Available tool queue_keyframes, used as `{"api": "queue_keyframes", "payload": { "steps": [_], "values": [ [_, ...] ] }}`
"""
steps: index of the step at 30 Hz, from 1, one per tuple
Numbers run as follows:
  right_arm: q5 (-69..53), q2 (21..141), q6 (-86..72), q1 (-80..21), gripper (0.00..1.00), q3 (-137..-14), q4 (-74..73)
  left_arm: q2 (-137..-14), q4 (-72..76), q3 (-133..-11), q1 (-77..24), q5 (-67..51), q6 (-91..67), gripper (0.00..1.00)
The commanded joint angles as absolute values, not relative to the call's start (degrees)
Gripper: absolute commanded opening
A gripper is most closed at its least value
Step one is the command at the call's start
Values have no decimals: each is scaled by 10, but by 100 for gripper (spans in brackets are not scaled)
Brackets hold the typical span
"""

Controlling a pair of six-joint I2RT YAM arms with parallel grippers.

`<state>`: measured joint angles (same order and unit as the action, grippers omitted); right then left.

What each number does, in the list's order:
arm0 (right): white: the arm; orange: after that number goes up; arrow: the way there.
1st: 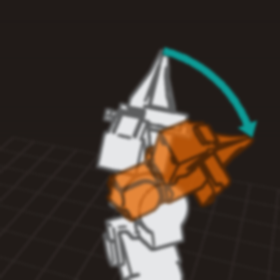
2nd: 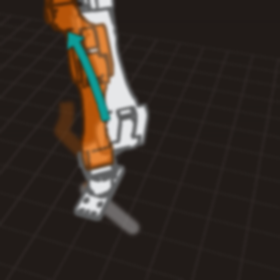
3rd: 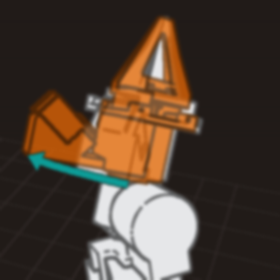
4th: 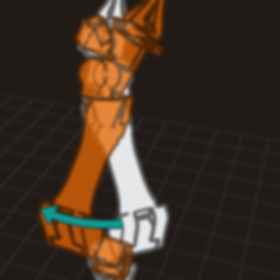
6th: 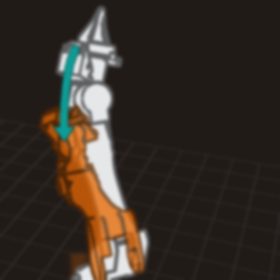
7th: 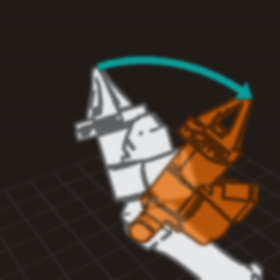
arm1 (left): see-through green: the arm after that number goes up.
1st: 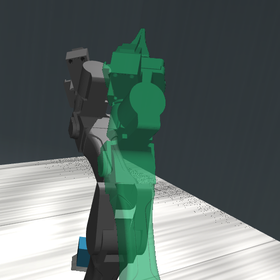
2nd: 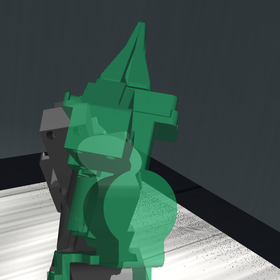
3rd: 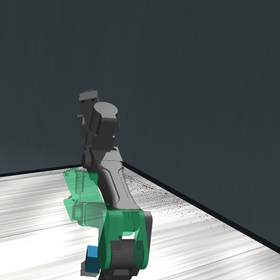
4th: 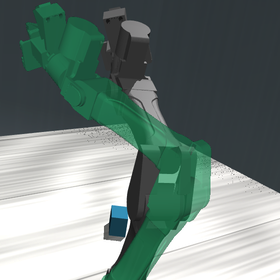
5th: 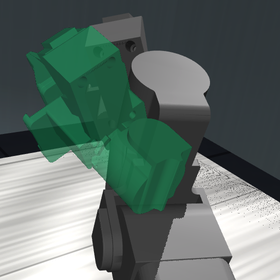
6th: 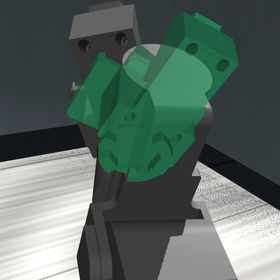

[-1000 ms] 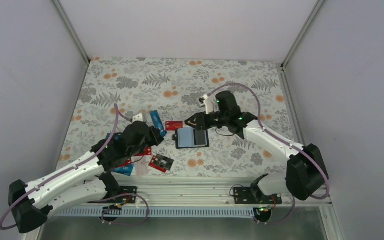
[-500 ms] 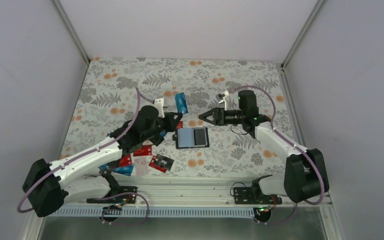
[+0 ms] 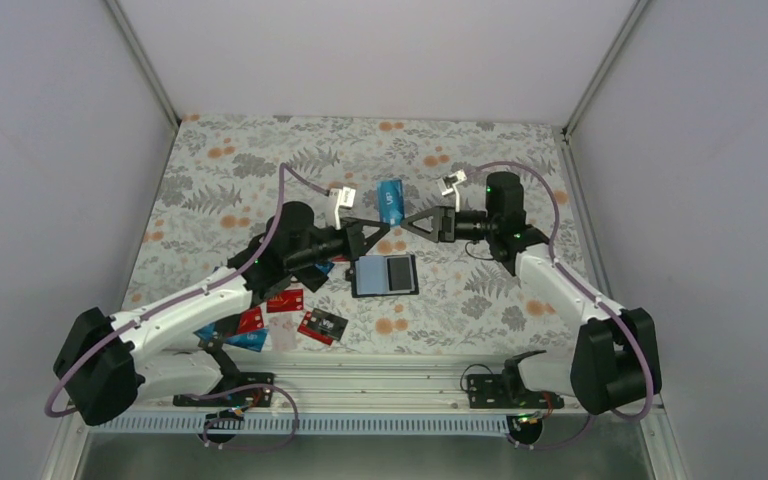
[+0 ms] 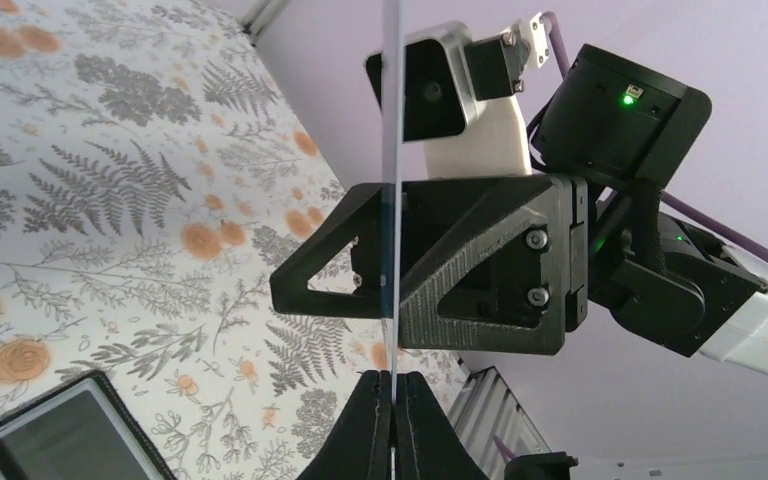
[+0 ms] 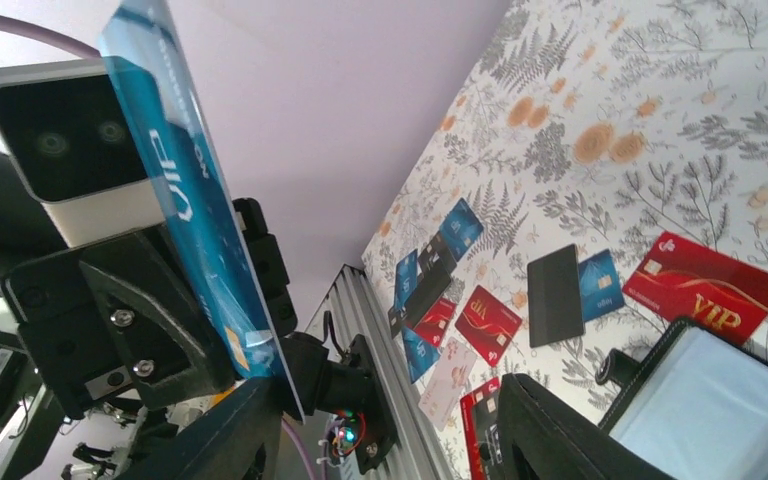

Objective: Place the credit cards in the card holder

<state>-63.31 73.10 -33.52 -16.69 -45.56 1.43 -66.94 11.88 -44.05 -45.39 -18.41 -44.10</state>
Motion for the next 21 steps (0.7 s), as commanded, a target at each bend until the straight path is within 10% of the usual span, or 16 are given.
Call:
{"api": "queue_keyframes", "payload": {
  "steps": [1, 21],
  "values": [
    [-648, 722, -353, -161, 55, -489, 49, -680, 152, -462, -451, -240, -431, 2],
    [-683, 706, -404, -160, 15, -512, 91, -682, 174, -448, -451, -272, -441, 2]
  ]
}}
